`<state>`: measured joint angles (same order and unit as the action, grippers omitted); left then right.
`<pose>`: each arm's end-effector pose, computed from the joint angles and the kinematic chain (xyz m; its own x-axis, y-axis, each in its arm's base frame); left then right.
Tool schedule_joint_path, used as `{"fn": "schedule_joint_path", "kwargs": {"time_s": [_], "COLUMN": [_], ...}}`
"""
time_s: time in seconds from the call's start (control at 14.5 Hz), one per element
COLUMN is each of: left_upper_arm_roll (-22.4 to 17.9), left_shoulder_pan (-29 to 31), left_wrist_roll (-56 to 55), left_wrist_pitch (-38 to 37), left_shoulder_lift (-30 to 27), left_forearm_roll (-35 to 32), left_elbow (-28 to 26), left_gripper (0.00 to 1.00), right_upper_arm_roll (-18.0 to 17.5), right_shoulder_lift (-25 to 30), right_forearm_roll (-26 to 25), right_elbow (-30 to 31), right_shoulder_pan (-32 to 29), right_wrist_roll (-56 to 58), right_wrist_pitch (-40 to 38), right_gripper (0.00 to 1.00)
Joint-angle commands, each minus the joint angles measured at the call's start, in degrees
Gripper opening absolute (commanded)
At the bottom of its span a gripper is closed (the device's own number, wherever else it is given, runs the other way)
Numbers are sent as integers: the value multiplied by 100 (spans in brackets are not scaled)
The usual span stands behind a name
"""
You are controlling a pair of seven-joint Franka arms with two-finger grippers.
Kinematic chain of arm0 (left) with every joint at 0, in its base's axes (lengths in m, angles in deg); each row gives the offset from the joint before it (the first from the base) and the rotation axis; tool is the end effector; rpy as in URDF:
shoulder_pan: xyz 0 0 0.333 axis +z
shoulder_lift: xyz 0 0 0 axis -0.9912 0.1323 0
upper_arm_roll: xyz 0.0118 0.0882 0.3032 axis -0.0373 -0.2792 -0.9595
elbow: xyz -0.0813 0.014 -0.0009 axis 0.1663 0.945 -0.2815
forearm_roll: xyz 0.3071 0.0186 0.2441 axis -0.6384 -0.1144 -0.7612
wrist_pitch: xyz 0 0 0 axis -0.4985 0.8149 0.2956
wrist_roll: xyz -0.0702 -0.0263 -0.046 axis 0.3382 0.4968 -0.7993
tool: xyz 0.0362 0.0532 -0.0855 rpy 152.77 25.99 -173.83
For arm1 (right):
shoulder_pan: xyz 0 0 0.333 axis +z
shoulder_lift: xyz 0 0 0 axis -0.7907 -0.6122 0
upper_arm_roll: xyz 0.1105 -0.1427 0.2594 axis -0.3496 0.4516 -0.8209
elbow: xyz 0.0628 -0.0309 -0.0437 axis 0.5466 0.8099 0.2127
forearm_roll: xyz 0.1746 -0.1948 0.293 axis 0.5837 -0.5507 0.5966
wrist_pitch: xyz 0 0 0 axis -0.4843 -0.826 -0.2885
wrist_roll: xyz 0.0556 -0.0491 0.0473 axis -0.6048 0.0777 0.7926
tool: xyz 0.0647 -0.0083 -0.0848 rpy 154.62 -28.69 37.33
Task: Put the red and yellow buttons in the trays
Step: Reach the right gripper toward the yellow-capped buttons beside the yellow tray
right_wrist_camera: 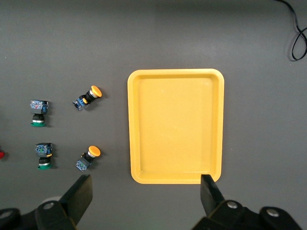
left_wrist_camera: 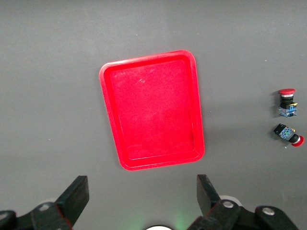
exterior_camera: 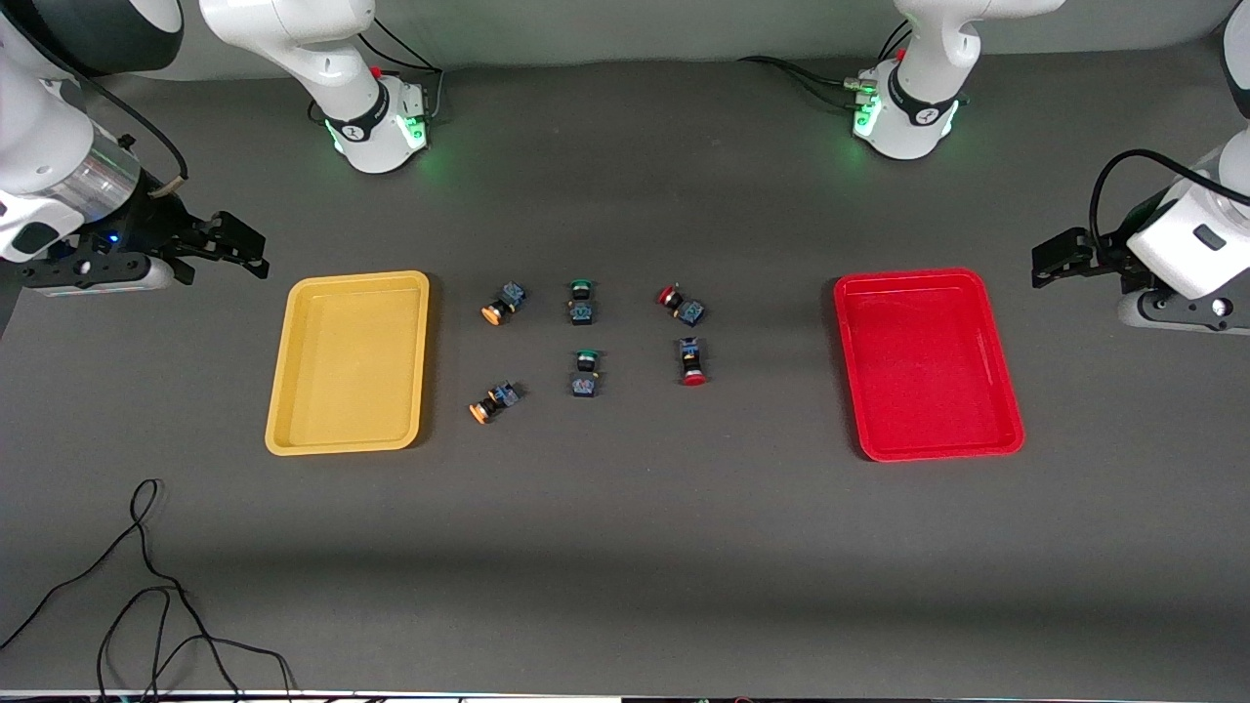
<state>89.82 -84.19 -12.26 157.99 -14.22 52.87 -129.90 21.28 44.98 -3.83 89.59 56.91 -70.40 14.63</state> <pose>0.5574 -0.0376 0.5862 0.9897 -0.0931 -0.1090 -0.0932 -0.9956 0.0045 0.5056 0.0498 0.5755 0.9997 0.0142 0.0196 0.0148 -0.9994 -0.0318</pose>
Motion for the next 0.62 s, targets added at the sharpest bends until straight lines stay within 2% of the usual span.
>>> {"fn": "schedule_joint_path", "kwargs": {"time_s": [0.0, 0.34, 0.55], "left_upper_arm_roll": [-17, -26, -17], "left_shoulder_pan": [-23, -14, -14], "left_wrist_roll": [3, 3, 3], "left_wrist_pitch": [-50, -59, -59], "left_shoulder_lift": [-100, -109, -127], "left_forearm_roll": [6, -12, -12], "left_elbow": [-65, -65, -65], "left_gripper": [100, 100, 100], "right_upper_arm_roll": [24, 173, 147], "right_shoulder_lift": [-92, -180, -460], "right_forearm_roll": [59, 94, 366], "right_elbow": [-118, -83, -30], "right_shoulder_pan": [9, 9, 307], "right_wrist_roll": [-38, -29, -764], "right_wrist_pitch": [-89, -273, -195], "right_gripper": [100, 100, 100]}}
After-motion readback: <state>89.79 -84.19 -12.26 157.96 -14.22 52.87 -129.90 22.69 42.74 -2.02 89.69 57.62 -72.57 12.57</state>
